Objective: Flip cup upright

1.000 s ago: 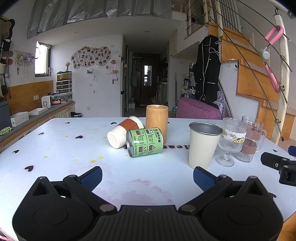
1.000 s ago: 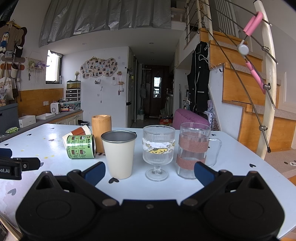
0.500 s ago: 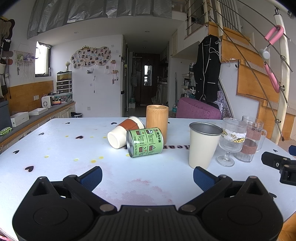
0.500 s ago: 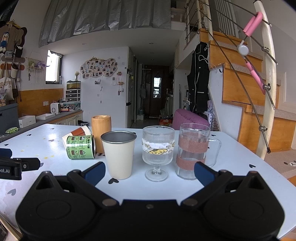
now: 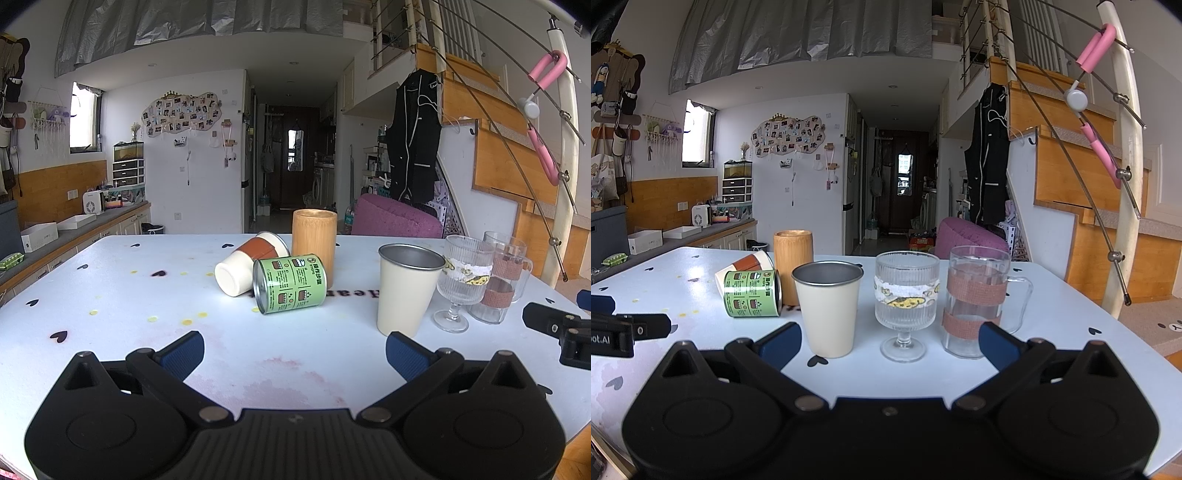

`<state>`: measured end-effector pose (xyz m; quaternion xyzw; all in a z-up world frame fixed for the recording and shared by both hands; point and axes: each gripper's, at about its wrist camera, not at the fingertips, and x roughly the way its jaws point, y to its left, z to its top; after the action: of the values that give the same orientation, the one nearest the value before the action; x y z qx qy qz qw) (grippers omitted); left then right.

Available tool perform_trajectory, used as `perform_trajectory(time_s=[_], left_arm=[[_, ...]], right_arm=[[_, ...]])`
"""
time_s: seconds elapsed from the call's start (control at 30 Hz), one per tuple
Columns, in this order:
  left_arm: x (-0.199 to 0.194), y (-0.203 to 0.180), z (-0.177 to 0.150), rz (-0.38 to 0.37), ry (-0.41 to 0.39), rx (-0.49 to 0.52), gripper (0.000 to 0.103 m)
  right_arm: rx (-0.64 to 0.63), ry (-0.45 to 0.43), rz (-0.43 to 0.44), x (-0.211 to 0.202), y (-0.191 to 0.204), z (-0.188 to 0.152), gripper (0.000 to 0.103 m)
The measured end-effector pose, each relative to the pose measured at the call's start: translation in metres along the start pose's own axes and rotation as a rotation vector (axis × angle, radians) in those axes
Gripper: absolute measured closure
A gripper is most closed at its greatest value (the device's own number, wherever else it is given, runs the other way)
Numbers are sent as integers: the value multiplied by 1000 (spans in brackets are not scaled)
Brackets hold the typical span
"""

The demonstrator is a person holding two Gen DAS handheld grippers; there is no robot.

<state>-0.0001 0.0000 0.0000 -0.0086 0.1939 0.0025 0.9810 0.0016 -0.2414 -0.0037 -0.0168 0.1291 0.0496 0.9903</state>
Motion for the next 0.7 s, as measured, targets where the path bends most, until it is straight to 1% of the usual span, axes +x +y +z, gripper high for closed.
perform_trajectory(time_s=[0.17, 0.27, 0.37, 0.43, 0.47, 0.5, 0.57, 0.7], left_arm=[[0, 1, 2, 4, -4, 7, 0], [2, 5, 7, 3, -22, 43, 0], [13, 18, 19, -22, -30, 92, 0], [28, 27, 27, -53, -18, 112, 0], [36, 32, 32, -85, -8, 112, 0], [45, 40, 36, -120, 6, 105, 0], [63, 50, 44, -166, 25, 89, 0], [102, 66, 56, -215, 61, 19, 0]], right_arm=[[0, 0, 1, 1, -2, 0, 0], [1, 1, 1, 1, -3, -1, 0], [2, 3, 2, 1, -1, -1, 0], [2, 5, 4, 1, 2, -2, 0], [2, 7, 5, 0, 4, -2, 0], [2, 8, 6, 2, 3, -2, 0], [0, 11, 8, 6, 0, -6, 0], [-2, 17, 9, 8, -3, -8, 0]])
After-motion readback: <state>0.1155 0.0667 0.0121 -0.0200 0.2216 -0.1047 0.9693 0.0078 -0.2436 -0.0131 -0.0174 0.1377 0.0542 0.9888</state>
